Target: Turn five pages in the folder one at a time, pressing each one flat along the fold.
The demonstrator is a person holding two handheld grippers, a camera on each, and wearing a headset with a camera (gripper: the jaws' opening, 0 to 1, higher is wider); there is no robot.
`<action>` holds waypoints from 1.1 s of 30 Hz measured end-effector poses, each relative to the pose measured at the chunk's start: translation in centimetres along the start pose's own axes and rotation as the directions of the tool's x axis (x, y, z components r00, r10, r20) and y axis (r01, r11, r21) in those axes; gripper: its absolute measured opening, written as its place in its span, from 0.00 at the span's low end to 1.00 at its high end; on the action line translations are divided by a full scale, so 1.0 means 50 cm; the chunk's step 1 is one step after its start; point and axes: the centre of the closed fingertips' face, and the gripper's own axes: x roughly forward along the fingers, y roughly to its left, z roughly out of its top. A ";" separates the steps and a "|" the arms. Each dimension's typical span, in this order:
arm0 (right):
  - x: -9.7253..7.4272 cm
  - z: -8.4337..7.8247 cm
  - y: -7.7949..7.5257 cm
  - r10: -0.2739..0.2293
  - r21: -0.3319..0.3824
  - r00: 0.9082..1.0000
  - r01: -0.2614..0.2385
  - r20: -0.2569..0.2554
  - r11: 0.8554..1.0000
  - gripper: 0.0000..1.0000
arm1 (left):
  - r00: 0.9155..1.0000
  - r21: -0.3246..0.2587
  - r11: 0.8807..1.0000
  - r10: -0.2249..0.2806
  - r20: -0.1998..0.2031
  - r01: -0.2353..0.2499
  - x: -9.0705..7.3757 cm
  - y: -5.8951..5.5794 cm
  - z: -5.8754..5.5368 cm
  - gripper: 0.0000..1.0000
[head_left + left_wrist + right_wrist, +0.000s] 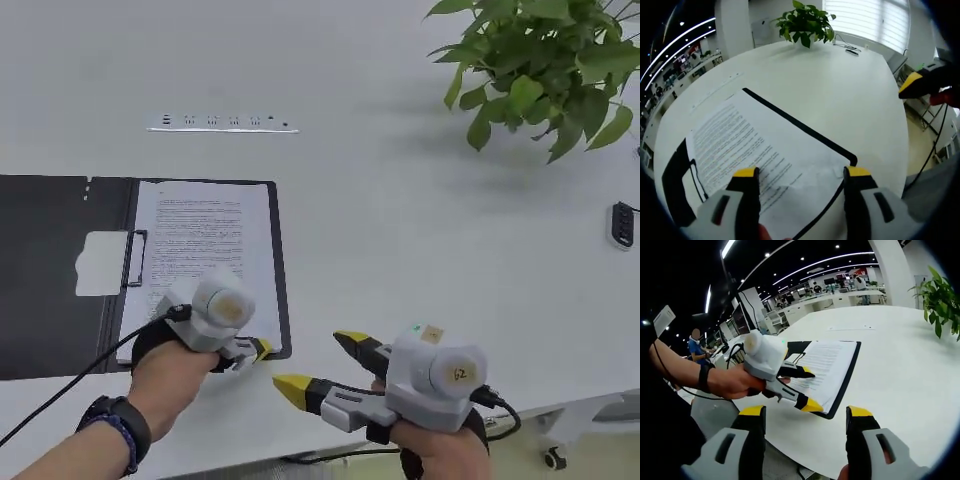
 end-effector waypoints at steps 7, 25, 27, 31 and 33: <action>0.002 -0.002 -0.003 0.002 0.016 1.000 -0.002 0.006 1.000 0.64 | 0.999 -0.060 0.998 -0.001 0.037 0.003 -0.002 0.013 0.004 0.63; 0.041 0.032 0.003 0.028 0.042 0.999 -0.030 0.039 0.999 0.62 | 0.995 -0.168 0.984 0.065 0.074 -0.052 -0.021 0.037 -0.013 0.43; 0.054 0.037 0.005 0.037 0.050 0.998 -0.039 0.044 0.998 0.62 | 0.995 -0.187 0.981 0.066 0.079 -0.050 -0.025 0.040 -0.015 0.41; 0.077 0.049 0.004 0.053 0.057 0.997 -0.056 0.053 0.997 0.62 | 0.994 -0.245 0.969 0.060 0.092 -0.036 -0.031 0.047 -0.017 0.37; 0.084 0.053 0.003 0.058 0.067 0.997 -0.062 0.058 0.996 0.61 | 0.993 -0.276 0.961 0.054 0.104 -0.023 -0.035 0.047 -0.016 0.36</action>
